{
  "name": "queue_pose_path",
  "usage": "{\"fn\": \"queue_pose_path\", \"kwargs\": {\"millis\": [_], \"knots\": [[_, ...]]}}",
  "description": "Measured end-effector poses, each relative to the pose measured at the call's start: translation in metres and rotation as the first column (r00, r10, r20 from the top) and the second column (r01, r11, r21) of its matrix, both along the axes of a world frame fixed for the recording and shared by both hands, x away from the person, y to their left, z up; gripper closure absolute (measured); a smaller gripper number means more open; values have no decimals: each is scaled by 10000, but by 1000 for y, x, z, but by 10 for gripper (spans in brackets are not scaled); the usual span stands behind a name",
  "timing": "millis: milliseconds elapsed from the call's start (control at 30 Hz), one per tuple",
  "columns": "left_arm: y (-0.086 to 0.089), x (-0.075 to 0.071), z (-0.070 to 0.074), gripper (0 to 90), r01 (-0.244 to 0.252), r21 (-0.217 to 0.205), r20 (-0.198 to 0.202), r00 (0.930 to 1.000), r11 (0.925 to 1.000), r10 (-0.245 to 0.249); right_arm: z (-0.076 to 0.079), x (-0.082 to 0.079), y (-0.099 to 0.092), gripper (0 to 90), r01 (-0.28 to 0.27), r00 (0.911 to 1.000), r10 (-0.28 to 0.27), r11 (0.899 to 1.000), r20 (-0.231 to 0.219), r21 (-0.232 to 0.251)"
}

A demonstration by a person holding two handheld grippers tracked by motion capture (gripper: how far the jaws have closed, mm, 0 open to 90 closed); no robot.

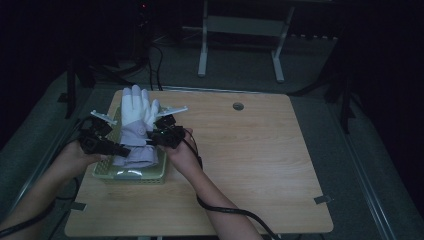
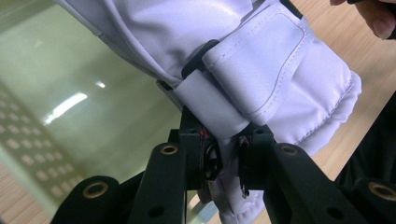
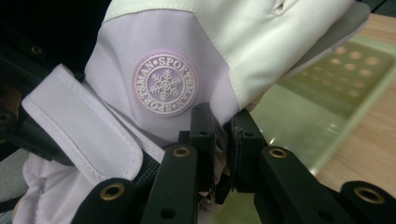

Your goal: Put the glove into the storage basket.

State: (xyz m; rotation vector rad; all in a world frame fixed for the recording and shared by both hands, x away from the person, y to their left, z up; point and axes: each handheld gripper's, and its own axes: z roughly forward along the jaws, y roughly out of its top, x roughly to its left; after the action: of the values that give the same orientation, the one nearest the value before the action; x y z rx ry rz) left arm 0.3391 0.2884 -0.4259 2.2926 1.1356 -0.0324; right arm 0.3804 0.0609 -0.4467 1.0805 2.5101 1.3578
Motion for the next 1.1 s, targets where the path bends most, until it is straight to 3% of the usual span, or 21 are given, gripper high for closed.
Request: {"fn": "queue_pose_path", "kwargs": {"millis": [67,367,567,900,1000,1100], "knots": [[2,1,-2,756,9,-3,-114,9999,10000,-9,-1,-1,3,821,-2,10000,2,10000,1,-37],[0,16,-40,755,-66,169,-710,9974,9998,78,-32,8,10,821,232,9979,-273,9974,-592,-688],[-4,19,-63,753,-159,425,-1204,9925,9990,210,-53,11,16,821,206,9949,-338,9905,-952,-1360],[-3,25,-75,748,-465,698,-1708,9836,9965,578,-61,13,25,815,263,9915,-509,9798,-1198,-1985],[-6,27,-82,747,-458,935,-2057,9765,9946,643,-67,13,29,811,246,9911,-540,9726,-1215,-2312],[-7,27,-88,739,-445,986,-2071,9762,9941,643,-70,11,30,799,249,9914,-562,9675,-1179,-2517]]}}
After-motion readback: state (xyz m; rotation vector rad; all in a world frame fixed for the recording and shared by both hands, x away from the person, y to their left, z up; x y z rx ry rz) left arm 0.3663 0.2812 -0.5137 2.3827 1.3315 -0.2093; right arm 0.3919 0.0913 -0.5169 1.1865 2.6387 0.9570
